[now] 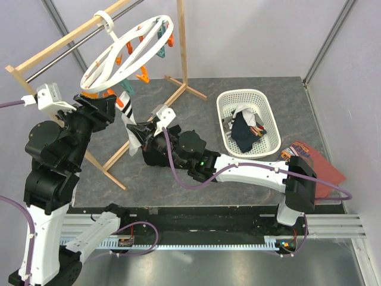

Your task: Remove the socks clipped to the hanger

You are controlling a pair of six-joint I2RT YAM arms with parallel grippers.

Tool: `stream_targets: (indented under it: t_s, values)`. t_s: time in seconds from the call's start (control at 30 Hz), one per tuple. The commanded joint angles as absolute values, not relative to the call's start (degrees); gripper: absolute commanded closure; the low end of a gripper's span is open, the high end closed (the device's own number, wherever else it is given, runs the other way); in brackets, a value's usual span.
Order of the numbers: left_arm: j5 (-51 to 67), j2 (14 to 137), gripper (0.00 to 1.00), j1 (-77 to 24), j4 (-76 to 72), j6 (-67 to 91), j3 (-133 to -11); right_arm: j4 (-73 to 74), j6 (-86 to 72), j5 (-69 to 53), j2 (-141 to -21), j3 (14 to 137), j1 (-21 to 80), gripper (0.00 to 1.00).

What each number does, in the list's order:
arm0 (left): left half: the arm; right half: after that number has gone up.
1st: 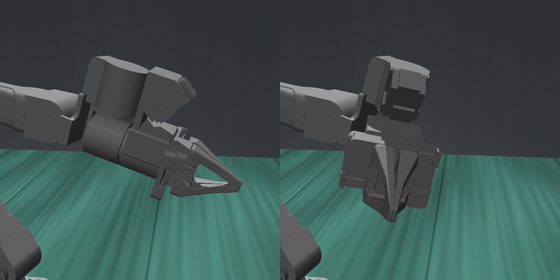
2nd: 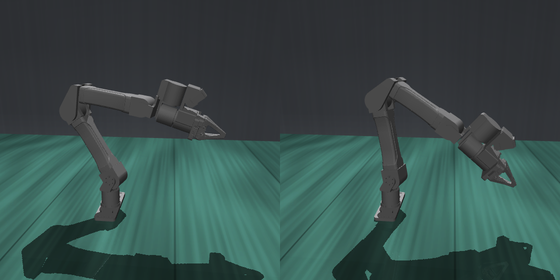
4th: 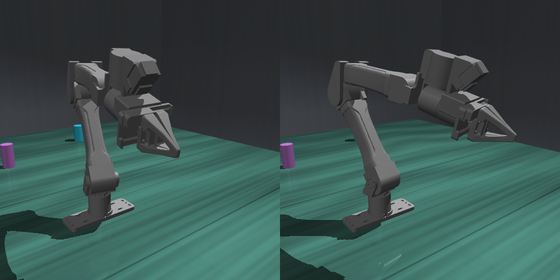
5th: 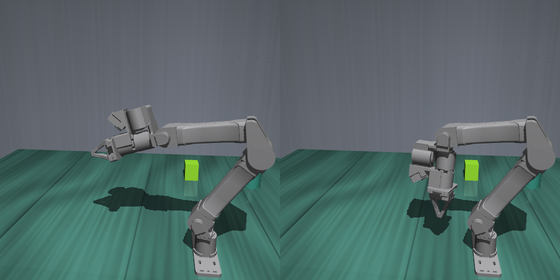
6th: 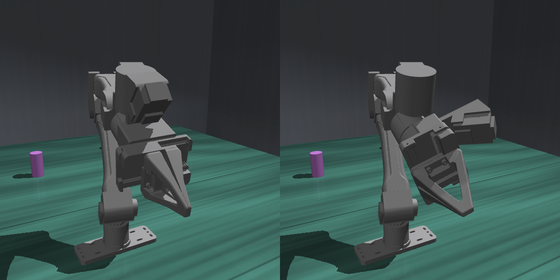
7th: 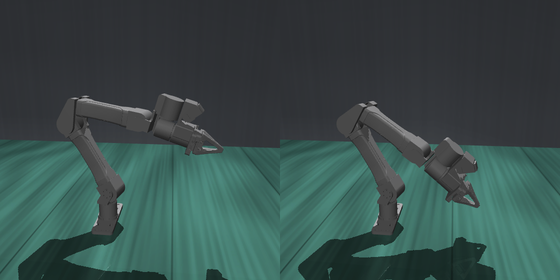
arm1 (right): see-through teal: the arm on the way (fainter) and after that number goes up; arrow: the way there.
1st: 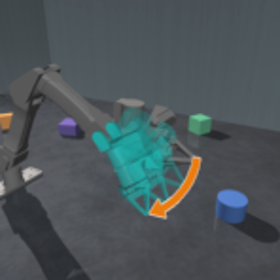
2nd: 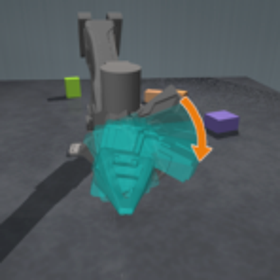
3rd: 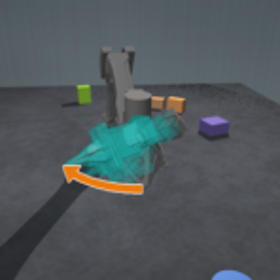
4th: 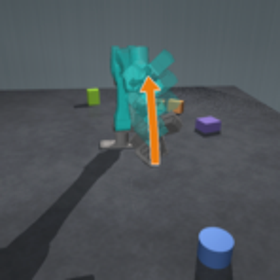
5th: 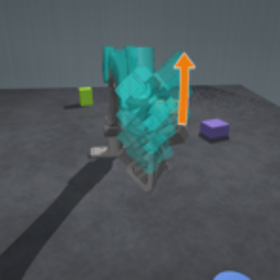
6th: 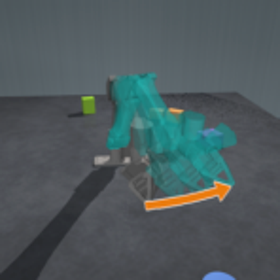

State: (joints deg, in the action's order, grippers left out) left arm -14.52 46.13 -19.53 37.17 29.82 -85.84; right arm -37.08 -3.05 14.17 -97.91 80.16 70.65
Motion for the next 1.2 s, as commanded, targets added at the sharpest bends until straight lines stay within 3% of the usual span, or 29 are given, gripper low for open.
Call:
stream_targets:
  t_s: [0.0,0.17,0.37,0.5,0.83,1.03,1.13,1.17]
  values:
    - [-16.7,46.9,0.37,-19.5,30.9,32.0,-84.6,-38.2,-3.7,12.8,-95.2,80.5,70.8,1.00]
    - [-16.0,48.6,0.41,-19.5,29.7,32.1,-85.1,-38.1,-3.8,12.2,-95.2,80.5,70.8,1.00]
    - [-17.2,48.6,0.60,-19.5,28.5,30.2,-84.8,-37.7,-3.6,12.5,-94.9,79.7,70.8,1.00]
    - [-17.7,48.5,0.98,-19.5,28.0,29.5,-84.1,-37.8,-3.8,13.0,-94.7,79.1,70.8,1.00]
    - [-17.8,47.7,0.98,-19.4,27.0,27.8,-82.5,-31.8,-4.7,17.2,-91.9,76.9,70.8,1.00]
    - [-14.3,44.5,0.58,-19.5,26.8,25.5,-78.2,-21.3,-2.5,25.2,-83.0,70.6,70.3,0.98]
    - [-10.8,41.9,0.22,-19.5,27.8,20.9,-74.9,-14.0,-1.4,28.4,-77.3,67.2,69.8,0.91]
    - [-10.1,41.3,0.04,-19.5,27.9,19.4,-74.2,-12.6,-1.6,31.8,-75.6,66.0,69.7,0.91]
